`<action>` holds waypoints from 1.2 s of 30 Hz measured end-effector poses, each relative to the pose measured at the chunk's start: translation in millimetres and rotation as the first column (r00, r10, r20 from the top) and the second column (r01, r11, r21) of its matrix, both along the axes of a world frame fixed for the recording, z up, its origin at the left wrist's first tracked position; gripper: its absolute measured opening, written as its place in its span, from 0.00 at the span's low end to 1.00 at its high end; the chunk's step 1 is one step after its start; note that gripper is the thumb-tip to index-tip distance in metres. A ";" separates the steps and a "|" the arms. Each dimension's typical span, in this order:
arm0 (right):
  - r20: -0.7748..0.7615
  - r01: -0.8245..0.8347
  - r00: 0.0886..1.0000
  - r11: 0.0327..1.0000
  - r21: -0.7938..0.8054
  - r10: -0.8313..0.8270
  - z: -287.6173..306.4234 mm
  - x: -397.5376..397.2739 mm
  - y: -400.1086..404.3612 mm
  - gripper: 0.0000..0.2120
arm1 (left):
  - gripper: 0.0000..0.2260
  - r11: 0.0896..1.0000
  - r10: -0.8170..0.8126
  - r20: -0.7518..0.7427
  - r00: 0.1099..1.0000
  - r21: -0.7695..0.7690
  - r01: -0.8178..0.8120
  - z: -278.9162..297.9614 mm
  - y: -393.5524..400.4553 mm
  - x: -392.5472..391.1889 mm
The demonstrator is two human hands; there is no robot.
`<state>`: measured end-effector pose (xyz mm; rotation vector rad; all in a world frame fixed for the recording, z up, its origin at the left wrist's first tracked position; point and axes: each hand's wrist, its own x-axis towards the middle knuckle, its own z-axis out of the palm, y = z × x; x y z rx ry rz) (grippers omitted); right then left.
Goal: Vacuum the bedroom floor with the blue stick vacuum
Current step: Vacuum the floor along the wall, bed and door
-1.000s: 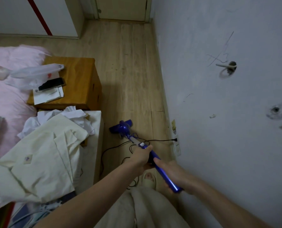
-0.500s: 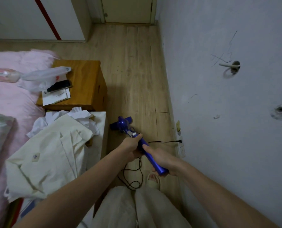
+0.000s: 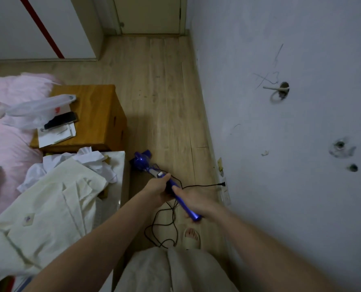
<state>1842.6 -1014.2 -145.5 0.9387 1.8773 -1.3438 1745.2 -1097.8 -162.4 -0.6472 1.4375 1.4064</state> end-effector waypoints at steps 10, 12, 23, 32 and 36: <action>0.010 0.107 0.994 0.992 -0.070 -0.107 12.0 12.5 -10.5 0.23 | 0.15 0.992 -0.098 0.042 0.994 0.088 0.094 1.1 -29.2 1.1; 0.000 0.136 0.991 0.988 -0.076 -0.136 12.2 11.8 -16.7 0.25 | 0.16 0.992 -0.090 0.036 0.995 0.092 0.086 1.9 -29.7 2.3; -0.014 0.140 0.990 0.990 -0.023 -0.140 14.8 -1.6 -66.9 0.27 | 0.13 0.999 -0.033 -0.055 0.998 0.010 0.034 -13.7 -55.3 -1.5; 0.008 0.255 0.966 0.954 -0.158 -0.257 28.0 3.5 -126.2 0.33 | 0.18 0.983 -0.135 -0.008 0.991 0.128 0.135 -1.0 -118.3 -4.3; -0.009 0.285 0.957 0.944 -0.165 -0.290 22.7 -11.4 -139.8 0.34 | 0.18 0.988 -0.135 -0.072 0.988 0.065 0.140 -5.9 -122.9 -18.3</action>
